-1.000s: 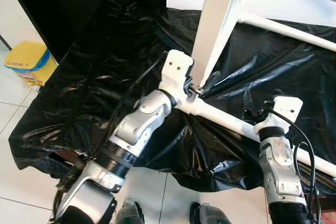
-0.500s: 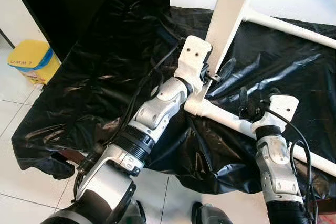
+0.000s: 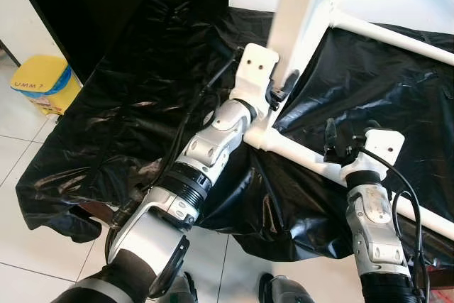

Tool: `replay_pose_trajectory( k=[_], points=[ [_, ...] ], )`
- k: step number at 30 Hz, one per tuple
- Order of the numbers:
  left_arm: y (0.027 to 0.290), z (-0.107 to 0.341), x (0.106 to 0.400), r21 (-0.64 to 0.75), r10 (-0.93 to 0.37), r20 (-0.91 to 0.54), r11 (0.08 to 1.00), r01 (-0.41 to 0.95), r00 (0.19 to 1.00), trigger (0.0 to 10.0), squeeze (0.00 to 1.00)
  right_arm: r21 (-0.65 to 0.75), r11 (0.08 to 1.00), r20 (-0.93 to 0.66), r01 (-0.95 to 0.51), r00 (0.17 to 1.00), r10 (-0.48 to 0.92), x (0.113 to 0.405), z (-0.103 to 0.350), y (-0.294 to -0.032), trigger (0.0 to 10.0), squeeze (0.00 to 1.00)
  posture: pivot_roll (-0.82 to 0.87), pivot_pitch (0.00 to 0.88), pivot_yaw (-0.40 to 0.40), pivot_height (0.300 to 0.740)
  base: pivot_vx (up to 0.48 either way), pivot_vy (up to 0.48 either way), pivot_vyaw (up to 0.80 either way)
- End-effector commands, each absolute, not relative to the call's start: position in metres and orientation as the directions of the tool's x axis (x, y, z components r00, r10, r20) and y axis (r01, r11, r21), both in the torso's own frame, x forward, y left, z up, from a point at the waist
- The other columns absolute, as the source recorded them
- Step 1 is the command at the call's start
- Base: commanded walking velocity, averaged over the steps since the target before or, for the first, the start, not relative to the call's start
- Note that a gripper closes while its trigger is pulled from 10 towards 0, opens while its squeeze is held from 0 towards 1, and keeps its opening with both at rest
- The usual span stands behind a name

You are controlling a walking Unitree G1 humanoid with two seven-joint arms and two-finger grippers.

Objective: Building children table

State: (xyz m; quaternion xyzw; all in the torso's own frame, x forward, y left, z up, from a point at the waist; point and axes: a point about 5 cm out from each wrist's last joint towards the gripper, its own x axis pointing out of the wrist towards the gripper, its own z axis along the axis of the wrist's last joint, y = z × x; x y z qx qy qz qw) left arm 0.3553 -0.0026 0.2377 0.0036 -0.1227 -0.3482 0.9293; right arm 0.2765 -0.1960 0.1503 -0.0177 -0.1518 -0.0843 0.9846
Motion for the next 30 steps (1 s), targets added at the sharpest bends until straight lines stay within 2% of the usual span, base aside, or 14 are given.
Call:
replay_pose_trajectory(
  k=[1,13,19,22,30],
  points=[
    [-0.003,0.234,0.356,0.105,-0.656,0.208,0.752,0.650,0.725,0.0,0.00,-0.011,0.983,0.300,0.186,0.938,-0.174,0.274,0.151,-0.200,10.0,0.00,-0.02,0.161,-0.008,0.740,0.000,0.000,0.00],
    [0.018,0.240,0.359,0.143,-0.609,0.239,0.793,0.592,0.757,0.0,0.00,-0.009,0.984,0.295,0.179,0.940,-0.168,0.275,0.150,-0.198,10.0,0.00,-0.01,0.171,-0.010,0.740,0.000,0.000,0.00],
    [0.054,0.238,0.354,0.144,-0.547,0.269,0.837,0.529,0.793,0.0,0.00,-0.005,0.986,0.289,0.166,0.944,-0.158,0.278,0.147,-0.194,10.0,0.00,0.02,0.177,-0.021,0.740,0.000,0.000,0.00],
    [0.063,0.235,0.353,0.141,-0.528,0.264,0.849,0.509,0.807,0.0,0.00,-0.005,0.987,0.287,0.162,0.946,-0.153,0.279,0.147,-0.193,10.0,0.00,0.02,0.177,-0.025,0.740,0.000,0.000,0.00],
    [0.110,0.234,0.346,0.151,-0.400,0.272,0.916,0.372,0.875,0.0,0.00,-0.015,0.991,0.287,0.132,0.950,-0.122,0.286,0.149,-0.192,10.0,0.00,0.04,0.176,-0.054,0.740,0.000,0.000,0.00]
  ],
)
